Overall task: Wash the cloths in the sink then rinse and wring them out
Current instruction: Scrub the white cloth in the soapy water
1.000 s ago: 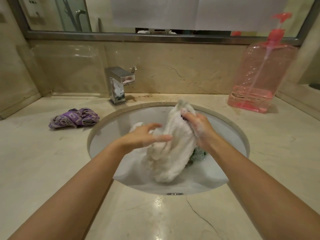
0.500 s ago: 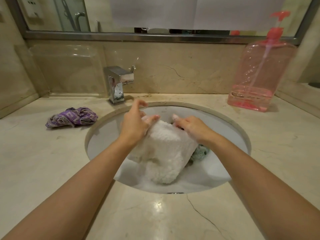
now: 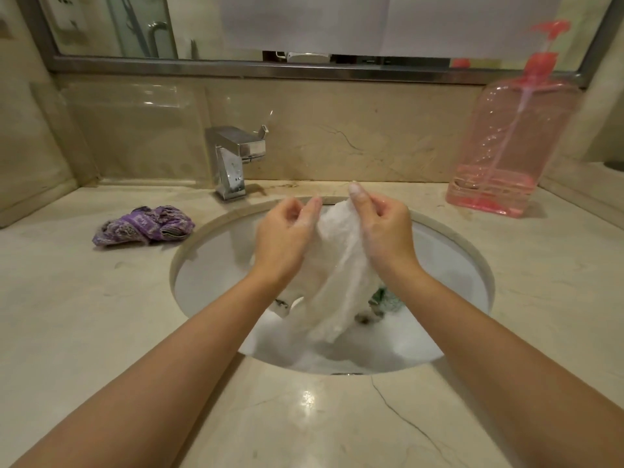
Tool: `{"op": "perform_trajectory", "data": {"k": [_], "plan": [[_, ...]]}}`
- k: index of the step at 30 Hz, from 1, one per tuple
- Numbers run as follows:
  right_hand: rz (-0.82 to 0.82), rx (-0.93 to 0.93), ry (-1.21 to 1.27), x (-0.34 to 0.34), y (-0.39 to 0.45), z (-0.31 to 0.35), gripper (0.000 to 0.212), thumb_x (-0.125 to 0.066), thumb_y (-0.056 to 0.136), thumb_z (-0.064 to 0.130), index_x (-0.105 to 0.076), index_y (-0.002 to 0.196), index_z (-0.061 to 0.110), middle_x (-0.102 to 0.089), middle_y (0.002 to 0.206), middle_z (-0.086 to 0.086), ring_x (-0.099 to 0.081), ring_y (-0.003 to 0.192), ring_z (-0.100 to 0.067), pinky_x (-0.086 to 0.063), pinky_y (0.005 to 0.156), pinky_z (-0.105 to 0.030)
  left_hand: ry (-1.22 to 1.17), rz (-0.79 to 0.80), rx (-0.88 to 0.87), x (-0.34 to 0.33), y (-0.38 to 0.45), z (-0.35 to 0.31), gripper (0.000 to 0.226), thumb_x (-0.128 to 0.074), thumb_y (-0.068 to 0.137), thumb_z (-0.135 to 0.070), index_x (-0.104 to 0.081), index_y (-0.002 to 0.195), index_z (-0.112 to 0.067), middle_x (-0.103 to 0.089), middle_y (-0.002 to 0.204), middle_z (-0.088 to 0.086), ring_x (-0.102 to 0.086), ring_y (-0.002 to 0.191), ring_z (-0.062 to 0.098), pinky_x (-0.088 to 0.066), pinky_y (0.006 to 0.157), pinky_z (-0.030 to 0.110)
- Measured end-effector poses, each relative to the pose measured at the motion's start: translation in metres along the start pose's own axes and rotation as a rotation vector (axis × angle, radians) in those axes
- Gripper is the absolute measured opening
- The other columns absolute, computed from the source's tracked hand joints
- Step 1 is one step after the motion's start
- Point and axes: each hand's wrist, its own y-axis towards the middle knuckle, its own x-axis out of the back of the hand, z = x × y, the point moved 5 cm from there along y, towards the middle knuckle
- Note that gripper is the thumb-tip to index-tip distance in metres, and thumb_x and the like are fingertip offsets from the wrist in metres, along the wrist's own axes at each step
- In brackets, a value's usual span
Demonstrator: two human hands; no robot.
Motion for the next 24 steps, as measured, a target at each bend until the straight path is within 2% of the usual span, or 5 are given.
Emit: {"op": "perform_trajectory", "data": {"k": [8,11,15,18,24], "plan": [[0.079,-0.088,-0.311,-0.051,-0.016,0.003,0.056,-0.042,0.101,0.039,-0.045,0.049,0.016,-0.049,0.052,0.005,-0.045,0.054,-0.014,-0.032,0.059,-0.031,-0.444,-0.182,0.415,-0.013,-0.013,0.007,0.034,-0.037,0.103,-0.036,-0.042,0.073,-0.021,-0.050,0.073,0.002,-0.052,0.079,0.023,-0.050,0.085,0.044],[0.113,-0.052,-0.244,-0.055,-0.023,-0.002,0.051,-0.041,0.101,0.040,-0.064,0.062,0.017,-0.063,0.064,0.001,-0.058,0.067,-0.019,-0.040,0.061,-0.033,-0.414,-0.230,0.433,-0.014,-0.012,0.013,0.041,-0.032,0.105,-0.034,-0.040,0.068,-0.018,-0.048,0.063,-0.001,-0.049,0.065,0.018,-0.043,0.067,0.033],[0.066,-0.084,-0.391,-0.043,-0.010,-0.008,0.054,-0.036,0.103,0.035,-0.049,0.054,0.019,-0.058,0.066,-0.008,-0.053,0.073,-0.027,-0.032,0.061,-0.032,-0.504,-0.148,0.540,-0.028,-0.016,0.019,0.049,-0.028,0.103,-0.047,-0.048,0.072,-0.015,-0.052,0.060,0.002,-0.051,0.057,0.019,-0.040,0.057,0.029],[0.084,0.056,-0.287,-0.047,-0.025,0.003,0.046,-0.041,0.102,0.034,-0.072,0.073,0.016,-0.069,0.073,-0.010,-0.059,0.071,-0.024,-0.039,0.063,-0.034,-0.539,-0.098,0.561,-0.029,-0.010,0.023,0.054,-0.023,0.105,-0.045,-0.050,0.072,-0.012,-0.056,0.062,0.005,-0.056,0.058,0.018,-0.044,0.056,0.025],[0.075,0.017,-0.376,-0.045,-0.017,0.001,0.050,-0.038,0.103,0.033,-0.053,0.057,0.019,-0.061,0.067,-0.006,-0.055,0.068,-0.025,-0.040,0.063,-0.033,-0.578,-0.037,0.618,-0.033,-0.015,0.025,0.059,-0.022,0.105,-0.045,-0.057,0.073,-0.009,-0.057,0.046,0.001,-0.055,0.044,0.011,-0.042,0.044,0.018]]}}
